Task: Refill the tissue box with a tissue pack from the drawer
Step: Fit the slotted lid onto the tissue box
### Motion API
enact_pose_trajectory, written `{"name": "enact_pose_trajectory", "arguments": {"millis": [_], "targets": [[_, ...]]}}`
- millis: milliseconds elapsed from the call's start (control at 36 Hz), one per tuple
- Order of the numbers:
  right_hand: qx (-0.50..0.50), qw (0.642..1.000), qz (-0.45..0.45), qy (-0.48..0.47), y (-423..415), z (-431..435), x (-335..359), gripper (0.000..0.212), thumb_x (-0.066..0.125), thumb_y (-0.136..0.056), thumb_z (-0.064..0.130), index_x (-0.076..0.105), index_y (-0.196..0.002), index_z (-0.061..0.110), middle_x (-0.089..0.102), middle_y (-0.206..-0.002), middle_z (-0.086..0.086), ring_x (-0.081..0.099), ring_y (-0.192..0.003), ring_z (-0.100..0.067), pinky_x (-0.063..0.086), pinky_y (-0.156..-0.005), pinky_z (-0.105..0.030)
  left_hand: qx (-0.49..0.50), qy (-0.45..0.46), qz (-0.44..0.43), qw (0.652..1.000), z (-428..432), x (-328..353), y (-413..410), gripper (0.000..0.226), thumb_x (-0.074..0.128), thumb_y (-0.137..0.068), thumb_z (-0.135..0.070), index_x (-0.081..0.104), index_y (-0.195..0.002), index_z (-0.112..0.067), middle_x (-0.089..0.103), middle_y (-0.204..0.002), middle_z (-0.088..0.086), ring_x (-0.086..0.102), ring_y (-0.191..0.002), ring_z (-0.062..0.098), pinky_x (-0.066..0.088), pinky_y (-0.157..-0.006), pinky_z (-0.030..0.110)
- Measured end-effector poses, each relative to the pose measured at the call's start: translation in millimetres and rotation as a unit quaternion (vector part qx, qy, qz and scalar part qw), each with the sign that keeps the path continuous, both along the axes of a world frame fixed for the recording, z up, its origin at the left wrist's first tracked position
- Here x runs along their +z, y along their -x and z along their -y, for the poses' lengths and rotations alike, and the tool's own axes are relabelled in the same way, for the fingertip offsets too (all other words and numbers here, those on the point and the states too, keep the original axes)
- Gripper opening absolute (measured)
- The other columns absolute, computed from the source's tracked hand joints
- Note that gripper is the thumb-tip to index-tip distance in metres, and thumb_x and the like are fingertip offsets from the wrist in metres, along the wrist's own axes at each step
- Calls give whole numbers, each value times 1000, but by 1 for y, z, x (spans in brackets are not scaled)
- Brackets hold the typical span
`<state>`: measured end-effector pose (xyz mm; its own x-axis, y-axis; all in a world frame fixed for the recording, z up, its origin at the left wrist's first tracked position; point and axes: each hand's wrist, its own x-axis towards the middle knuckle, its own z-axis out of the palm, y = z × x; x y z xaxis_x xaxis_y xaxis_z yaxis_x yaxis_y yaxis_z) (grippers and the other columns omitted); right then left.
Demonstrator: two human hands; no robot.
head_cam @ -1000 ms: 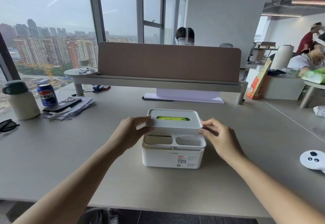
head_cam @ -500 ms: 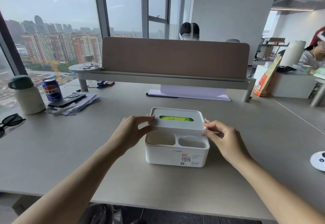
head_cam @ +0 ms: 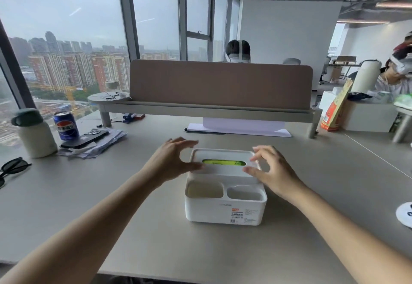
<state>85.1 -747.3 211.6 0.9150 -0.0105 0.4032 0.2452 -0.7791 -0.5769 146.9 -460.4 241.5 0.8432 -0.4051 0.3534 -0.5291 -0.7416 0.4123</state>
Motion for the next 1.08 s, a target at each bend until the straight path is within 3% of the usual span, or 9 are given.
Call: {"name": "enact_pose_trajectory", "arguments": {"millis": [56,111,250,361,472,750,917,1000,1083], "targets": [[42,995,-93,7,-7,-4,7,78,59,-66,74,47,-133,36,37,-148,12,31,-137,-9,27,-112,-34,-19,-21,-65,997,8,2,-5,102,66,-59,-73,40,-145,-27,41,-150,-8,36,-137,18,29,-112,38],[73,987,-146,-5,-13,-6,13,95,64,-63,73,31,-146,40,28,-154,15,22,-143,-7,21,-117,-33,-40,-41,-94,994,13,1,-9,102,67,-61,-70,37,-147,-23,37,-154,-6,33,-141,17,25,-115,36],[89,976,-187,73,-23,-4,21,105,59,-58,81,27,-148,37,19,-158,19,4,-146,-1,9,-121,-36,-68,-37,-79,994,21,-3,-13,104,72,-58,-71,44,-143,-19,47,-148,0,42,-136,18,30,-110,27],[89,975,-179,96,-27,-1,18,113,48,-50,94,28,-147,39,20,-156,23,7,-146,-1,10,-121,-40,-83,-21,-68,994,26,-6,-15,98,77,-62,-62,45,-143,-17,49,-146,1,43,-134,19,32,-108,28],[78,980,-149,108,-25,-2,9,105,36,-53,97,28,-145,46,19,-154,29,10,-145,-1,10,-120,-41,-85,2,-86,993,23,-17,-22,113,61,-48,-86,43,-144,-29,46,-146,-8,36,-134,11,32,-112,34],[84,970,-178,144,-27,-1,12,98,30,-55,96,27,-143,53,15,-151,35,9,-141,1,11,-117,-39,-106,-42,-143,983,28,-18,-33,97,60,-63,-79,33,-147,-37,32,-149,-15,20,-135,12,23,-116,42],[84,957,-213,178,-22,-5,22,97,25,-60,94,21,-146,49,10,-157,26,0,-146,-2,-9,-118,-41,-100,-65,-95,988,28,-15,-24,106,41,-56,-93,36,-145,-34,36,-152,-11,28,-139,17,23,-116,46],[55,967,-126,215,-6,-15,19,83,17,-73,83,24,-146,45,17,-156,24,6,-146,0,-8,-120,-44,-107,12,1,994,21,-30,-6,88,35,-69,-88,48,-138,-35,45,-147,-14,32,-142,10,13,-120,48],[38,979,-17,200,23,-30,4,74,9,-81,75,31,-144,43,27,-154,22,17,-145,-3,1,-120,-33,-138,105,52,984,14,-47,23,59,46,-83,-69,56,-132,-38,48,-142,-19,30,-142,5,8,-121,39]]}}
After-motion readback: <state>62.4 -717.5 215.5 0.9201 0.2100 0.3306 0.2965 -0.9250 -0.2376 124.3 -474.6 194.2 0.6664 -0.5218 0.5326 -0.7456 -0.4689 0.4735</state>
